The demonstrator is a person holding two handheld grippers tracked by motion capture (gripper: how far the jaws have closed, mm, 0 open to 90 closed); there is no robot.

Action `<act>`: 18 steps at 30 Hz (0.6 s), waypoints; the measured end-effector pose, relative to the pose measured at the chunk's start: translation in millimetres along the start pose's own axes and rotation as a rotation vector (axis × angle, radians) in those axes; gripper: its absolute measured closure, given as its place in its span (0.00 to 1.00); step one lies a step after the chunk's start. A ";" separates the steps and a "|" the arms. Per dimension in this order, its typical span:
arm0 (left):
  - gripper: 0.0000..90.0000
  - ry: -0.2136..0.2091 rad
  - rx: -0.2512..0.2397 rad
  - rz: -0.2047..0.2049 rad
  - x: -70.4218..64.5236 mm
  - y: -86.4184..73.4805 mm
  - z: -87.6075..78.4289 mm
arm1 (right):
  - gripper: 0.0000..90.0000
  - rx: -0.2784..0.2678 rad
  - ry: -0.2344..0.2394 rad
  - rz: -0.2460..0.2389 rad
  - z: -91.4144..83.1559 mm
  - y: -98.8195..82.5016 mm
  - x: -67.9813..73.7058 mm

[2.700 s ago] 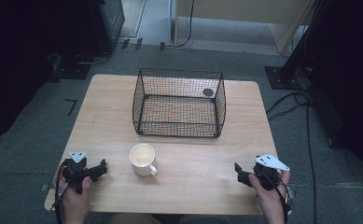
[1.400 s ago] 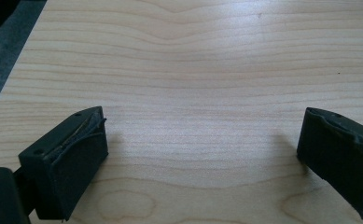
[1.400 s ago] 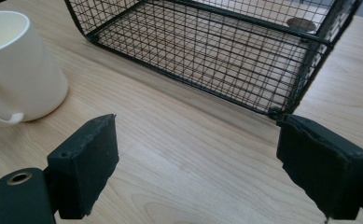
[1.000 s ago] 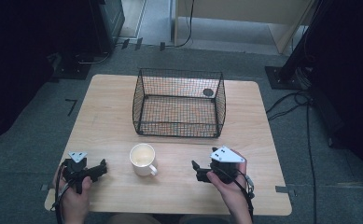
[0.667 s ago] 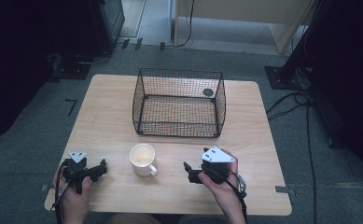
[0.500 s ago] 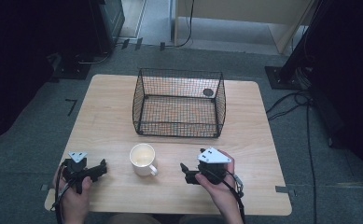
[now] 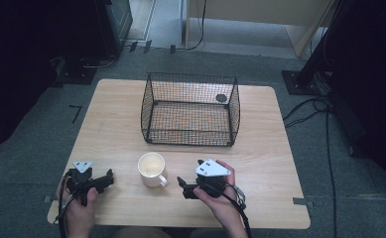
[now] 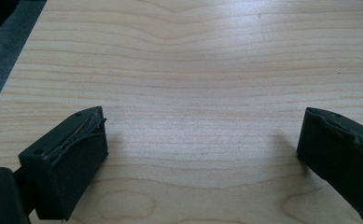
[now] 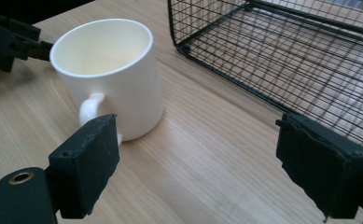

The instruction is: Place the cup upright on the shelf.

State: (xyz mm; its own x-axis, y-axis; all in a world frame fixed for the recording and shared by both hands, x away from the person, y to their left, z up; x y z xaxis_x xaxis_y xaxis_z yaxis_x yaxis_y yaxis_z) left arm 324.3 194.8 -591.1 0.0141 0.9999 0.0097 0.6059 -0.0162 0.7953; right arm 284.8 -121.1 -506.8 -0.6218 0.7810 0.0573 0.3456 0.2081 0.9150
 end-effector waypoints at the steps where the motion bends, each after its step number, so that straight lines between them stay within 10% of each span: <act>1: 0.02 0.000 0.000 0.000 0.0 0.0 0.0 | 0.14 0.006 0.011 0.006 2.5 -0.1 5.0; 18: 0.02 0.001 0.000 0.000 0.0 0.0 0.0 | 0.12 0.026 0.068 -0.023 28.8 9.0 39.0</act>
State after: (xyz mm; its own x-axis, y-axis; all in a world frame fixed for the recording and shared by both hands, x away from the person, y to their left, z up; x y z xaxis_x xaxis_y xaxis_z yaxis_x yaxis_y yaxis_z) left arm 324.3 194.8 -591.1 0.0135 0.9999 0.0098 0.6060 -0.0160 0.7953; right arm 283.9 -71.8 -507.9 -0.6756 0.7345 0.0637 0.3482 0.2418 0.9057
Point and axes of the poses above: each handheld gripper's, and its own axes: z roughly forward along the jaws, y roughly out of its top, x roughly to its left, the point moved 10 cm from there along z, roughly forward along the jaws, and after that the axes turned 9 degrees about -x, right-handed, at the moved point
